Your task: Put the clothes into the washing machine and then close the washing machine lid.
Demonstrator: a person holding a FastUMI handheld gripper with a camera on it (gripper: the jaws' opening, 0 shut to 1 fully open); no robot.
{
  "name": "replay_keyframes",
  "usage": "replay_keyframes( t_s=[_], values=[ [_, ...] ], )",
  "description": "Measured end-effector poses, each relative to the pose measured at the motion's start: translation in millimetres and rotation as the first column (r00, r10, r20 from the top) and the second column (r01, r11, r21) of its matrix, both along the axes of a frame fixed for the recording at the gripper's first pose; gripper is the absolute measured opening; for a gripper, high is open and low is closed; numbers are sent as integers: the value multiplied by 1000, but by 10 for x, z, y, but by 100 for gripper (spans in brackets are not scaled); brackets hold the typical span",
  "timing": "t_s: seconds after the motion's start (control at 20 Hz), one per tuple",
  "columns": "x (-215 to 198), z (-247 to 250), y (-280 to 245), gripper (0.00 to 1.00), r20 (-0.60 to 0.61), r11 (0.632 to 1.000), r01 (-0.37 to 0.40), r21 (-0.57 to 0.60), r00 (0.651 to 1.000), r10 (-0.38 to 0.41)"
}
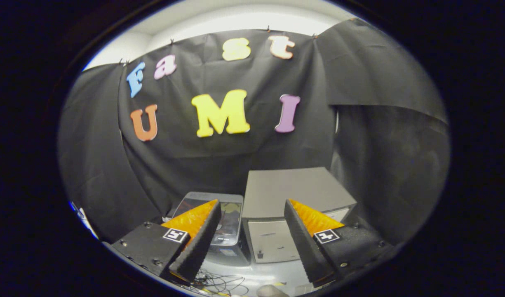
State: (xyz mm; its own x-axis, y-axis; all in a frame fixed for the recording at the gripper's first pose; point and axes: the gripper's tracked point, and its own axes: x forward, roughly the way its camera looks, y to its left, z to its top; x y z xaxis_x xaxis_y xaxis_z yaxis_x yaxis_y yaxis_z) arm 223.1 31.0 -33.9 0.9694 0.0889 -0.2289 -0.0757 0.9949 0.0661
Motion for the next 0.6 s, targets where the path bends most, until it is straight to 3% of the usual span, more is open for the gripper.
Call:
replay_keyframes(
  t_s=[0.25,0.6],
  values=[
    [-722,227,-873,98,153,995,32,-93,988,-17],
    [-1363,67,-1443,100,148,998,56,-10,988,-54]
  ],
)
